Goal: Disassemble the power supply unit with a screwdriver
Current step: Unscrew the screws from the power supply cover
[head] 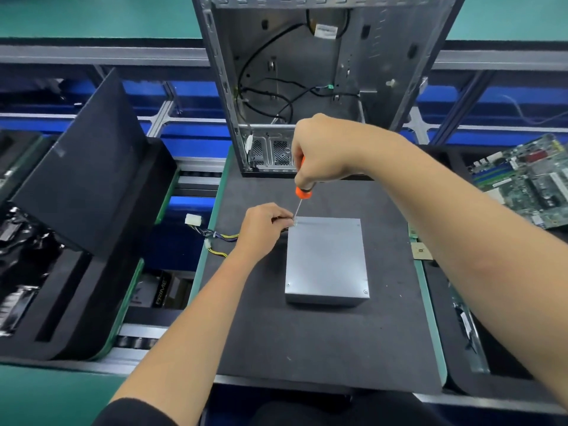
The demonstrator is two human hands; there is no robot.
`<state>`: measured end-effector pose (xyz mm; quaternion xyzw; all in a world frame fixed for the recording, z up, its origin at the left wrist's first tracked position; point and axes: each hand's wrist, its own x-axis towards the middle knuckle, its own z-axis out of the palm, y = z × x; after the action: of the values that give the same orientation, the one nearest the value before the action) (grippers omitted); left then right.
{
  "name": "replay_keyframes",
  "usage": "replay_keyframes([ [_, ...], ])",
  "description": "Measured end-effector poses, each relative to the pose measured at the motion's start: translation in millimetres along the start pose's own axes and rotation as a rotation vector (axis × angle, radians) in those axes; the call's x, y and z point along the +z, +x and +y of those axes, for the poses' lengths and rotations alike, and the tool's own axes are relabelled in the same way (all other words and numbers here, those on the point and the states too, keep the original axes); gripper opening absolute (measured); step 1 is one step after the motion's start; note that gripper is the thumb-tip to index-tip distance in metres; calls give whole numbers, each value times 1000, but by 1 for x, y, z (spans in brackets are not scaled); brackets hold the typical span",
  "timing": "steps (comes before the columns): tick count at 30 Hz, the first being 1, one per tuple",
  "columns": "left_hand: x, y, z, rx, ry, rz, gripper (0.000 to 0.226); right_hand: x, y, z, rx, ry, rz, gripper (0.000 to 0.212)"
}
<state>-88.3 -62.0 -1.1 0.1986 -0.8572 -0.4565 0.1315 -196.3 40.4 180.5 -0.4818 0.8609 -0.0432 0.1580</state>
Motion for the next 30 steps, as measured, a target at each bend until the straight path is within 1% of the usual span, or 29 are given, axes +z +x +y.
replay_keyframes([
  [5,0,-4,-2,-30,-16,2,11,-1,1,-1,-18,-8,-13,14],
  [10,0,-6,-6,-116,-141,25,20,-1,4,-2,-29,-24,-22,13],
  [13,-3,-8,-8,-181,-208,58,19,-2,4,-3,-35,-23,-23,12],
  [16,-4,-11,-4,-183,-236,24,21,-4,5,-1,-2,9,-44,10],
  [21,-3,-11,2,-155,-186,-14,16,-6,4,5,45,87,-65,10],
  [25,-5,-9,2,-132,-104,-30,17,-5,3,6,42,96,-71,10],
  [30,-5,-6,3,-138,-82,-53,14,-9,3,8,49,103,-65,10],
])
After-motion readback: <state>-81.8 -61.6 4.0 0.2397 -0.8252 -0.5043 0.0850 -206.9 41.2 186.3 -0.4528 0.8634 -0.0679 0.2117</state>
